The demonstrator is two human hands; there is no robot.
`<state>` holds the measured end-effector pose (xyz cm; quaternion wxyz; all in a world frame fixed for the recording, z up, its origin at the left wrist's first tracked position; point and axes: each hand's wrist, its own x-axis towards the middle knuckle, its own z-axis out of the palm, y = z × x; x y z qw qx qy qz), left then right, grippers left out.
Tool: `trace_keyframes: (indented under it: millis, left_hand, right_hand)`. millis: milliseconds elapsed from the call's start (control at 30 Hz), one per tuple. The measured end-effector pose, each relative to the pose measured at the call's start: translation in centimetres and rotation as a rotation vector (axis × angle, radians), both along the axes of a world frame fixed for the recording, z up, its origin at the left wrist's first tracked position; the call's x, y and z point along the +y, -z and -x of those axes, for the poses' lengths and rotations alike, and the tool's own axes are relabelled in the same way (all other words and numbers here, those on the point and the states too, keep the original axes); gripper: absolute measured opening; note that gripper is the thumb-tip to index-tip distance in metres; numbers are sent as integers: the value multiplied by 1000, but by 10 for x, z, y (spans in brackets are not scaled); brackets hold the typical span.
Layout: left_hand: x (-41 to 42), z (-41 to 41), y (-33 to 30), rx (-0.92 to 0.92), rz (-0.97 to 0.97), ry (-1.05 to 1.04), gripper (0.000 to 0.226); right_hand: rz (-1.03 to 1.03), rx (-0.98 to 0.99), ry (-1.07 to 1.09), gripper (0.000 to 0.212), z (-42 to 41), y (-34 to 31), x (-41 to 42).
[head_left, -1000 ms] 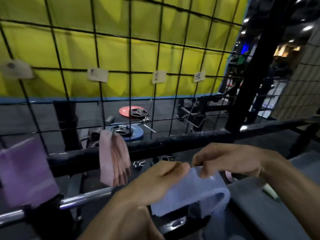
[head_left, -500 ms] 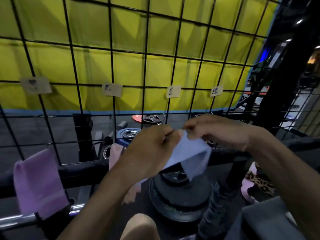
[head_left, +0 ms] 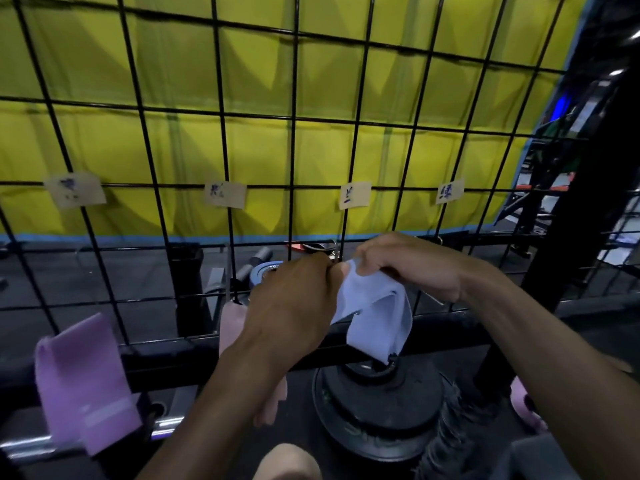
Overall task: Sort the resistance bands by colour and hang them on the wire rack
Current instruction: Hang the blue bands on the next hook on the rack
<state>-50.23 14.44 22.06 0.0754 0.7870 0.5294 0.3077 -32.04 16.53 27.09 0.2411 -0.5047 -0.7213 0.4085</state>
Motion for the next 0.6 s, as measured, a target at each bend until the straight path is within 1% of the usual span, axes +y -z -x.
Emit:
trace_keyframes:
  millis: [133,333,400,467,600]
  left_hand:
    - [7,0,-1,-94,47,90,41]
    - [12,-2,-2,-173,78,138,47]
    - [14,-3,-2,-209,92,165,48]
    - [15,-3,-2,-239,93,162,49]
    - [15,-5,0,-322,106,137,50]
  right_hand:
    - [18,27,-17,25,-7,-4,0]
    - [59,121,-44,19,-19,0,5]
    - [83,196,-31,20,-20,4,5]
    - [116,314,-29,17,-17,7,4]
    - [257,510,-42,24,-12,16,1]
